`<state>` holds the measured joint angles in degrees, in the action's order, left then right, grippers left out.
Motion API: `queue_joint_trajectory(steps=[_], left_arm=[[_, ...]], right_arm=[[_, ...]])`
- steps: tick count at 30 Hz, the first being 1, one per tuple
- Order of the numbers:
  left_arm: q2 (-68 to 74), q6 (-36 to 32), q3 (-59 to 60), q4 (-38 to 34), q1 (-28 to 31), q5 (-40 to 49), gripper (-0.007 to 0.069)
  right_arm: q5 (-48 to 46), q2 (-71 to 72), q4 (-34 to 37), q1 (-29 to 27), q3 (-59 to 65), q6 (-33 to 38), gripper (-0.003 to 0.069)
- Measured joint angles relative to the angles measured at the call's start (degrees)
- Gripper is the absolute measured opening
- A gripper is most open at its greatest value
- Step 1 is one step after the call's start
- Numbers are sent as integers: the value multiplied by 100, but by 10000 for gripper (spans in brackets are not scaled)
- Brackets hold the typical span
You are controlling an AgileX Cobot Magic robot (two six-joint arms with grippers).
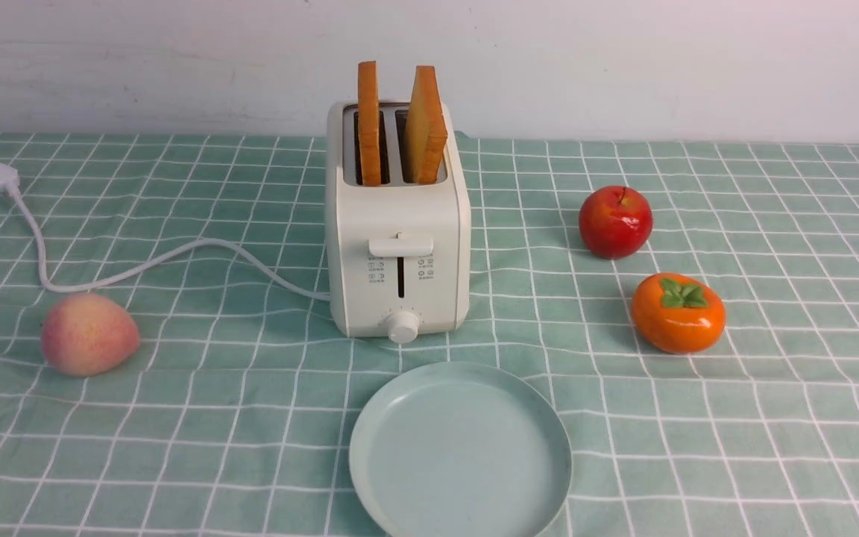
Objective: Take toasted bread from bread machine on blue coffee table place on plate.
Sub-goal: 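Grasp the toast slice in the toaster and pull it up out of the slot with the right gripper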
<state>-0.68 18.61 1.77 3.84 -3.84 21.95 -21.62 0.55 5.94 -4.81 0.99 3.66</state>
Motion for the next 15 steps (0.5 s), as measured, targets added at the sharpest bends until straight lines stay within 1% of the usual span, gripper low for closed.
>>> queue_joint_trajectory(steps=[5,9,15], left_arm=[[0,0,0,0,0,-16,239],[0,0,0,0,0,-257,239],[0,0,0,0,0,-1040,239]], right_arm=[[0,0,0,0,0,0,240],[90,0,8,0,0,0,240],[1082,0,40,0,40,0,240]])
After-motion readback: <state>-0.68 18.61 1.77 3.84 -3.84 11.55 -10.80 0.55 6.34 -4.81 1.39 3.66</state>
